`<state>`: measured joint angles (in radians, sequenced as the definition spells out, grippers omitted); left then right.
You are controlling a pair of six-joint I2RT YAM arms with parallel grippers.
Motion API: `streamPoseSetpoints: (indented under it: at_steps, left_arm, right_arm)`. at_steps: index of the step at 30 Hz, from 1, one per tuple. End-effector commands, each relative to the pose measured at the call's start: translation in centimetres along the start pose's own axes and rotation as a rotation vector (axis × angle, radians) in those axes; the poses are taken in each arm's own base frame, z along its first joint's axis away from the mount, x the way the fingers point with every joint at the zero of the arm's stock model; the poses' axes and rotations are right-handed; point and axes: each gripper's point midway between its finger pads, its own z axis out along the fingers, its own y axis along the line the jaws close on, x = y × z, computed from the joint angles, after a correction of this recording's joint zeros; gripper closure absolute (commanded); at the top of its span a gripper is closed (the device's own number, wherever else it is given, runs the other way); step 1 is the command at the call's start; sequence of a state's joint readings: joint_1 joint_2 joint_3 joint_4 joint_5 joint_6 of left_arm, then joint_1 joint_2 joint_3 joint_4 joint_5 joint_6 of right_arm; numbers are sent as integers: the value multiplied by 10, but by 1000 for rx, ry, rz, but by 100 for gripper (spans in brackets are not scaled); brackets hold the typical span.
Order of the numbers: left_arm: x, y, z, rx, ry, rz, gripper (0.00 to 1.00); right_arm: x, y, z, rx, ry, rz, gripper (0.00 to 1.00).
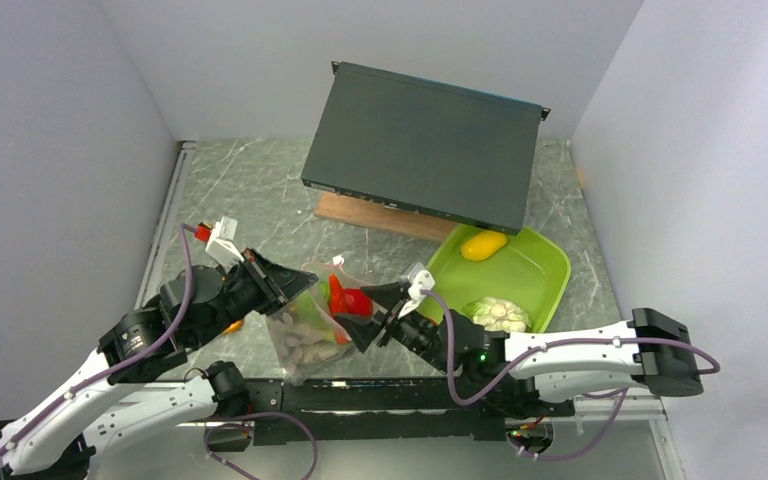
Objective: Place the food in the zip-top bag and seal the zipper
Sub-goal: Place the fake vegetable in the zipper food storage bag.
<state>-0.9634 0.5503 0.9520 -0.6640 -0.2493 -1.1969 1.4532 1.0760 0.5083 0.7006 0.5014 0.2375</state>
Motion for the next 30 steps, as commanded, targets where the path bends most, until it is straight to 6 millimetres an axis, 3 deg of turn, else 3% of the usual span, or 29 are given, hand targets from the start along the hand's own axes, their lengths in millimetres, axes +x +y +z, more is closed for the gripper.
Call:
streamPoseSetpoints:
  at_steps: [1,4,12,16,25,30]
  left_arm:
    - [-10,-28,-6,72,-4,36,100]
    - [-6,-29,-4,79,11,48,100]
    - [-2,-26,1,75,20,53,100]
    - [-2,-25,1,70,22,60,100]
    - [1,-25,1,74,36,62,100]
    - [0,-24,0,73,31,61,100]
  right_arm:
    - [-30,-15,8,108,85,35,19]
    - [-40,-19,12,43,178,61,18]
    - [-71,8,12,-206,367,39,19]
    - [-64,18,17,-301,488,86,27]
    - [-54,11,34,-286,553,66,38]
    - [-46,14,37,-311,576,72,57]
